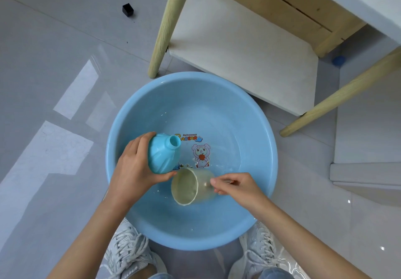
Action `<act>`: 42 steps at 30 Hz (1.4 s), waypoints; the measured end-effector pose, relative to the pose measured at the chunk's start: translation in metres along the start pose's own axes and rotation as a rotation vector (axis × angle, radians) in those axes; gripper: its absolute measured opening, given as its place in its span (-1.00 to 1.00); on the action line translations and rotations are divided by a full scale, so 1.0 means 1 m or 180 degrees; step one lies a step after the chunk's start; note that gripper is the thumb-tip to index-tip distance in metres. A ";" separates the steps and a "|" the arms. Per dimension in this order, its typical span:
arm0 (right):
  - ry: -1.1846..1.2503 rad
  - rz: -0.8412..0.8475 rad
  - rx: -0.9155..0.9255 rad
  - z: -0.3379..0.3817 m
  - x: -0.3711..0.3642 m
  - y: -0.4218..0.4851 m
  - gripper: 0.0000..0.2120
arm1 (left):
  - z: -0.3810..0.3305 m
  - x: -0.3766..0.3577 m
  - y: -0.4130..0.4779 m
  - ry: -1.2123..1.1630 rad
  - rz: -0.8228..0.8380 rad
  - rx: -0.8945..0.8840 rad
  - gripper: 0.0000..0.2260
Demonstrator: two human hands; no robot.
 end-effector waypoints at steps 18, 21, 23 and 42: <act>0.1703 -0.0152 0.0651 0.107 0.076 -0.017 -0.39 | 0.001 -0.002 0.001 0.0067 0.0005 -0.0047 -0.15; 0.1575 -0.0149 0.0801 0.120 0.070 -0.022 -0.40 | 0.001 -0.001 0.001 0.0109 0.0000 -0.0081 -0.11; 0.1403 -0.0220 0.0927 0.126 0.066 -0.025 -0.40 | 0.001 -0.002 0.001 0.0084 0.0030 -0.0092 -0.11; 0.0777 -0.0474 0.1836 0.158 0.051 -0.051 -0.82 | 0.003 0.002 0.000 -0.0098 -0.0003 0.0011 -0.14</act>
Point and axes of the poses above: each hand's wrist, its own y-axis towards the middle knuckle, its own x-axis out of the back of the hand, z = x × y, the point moved 8 cm from there along y, towards the middle knuckle, and after that the axes turned 11 degrees about -z, right-handed, at the moved point
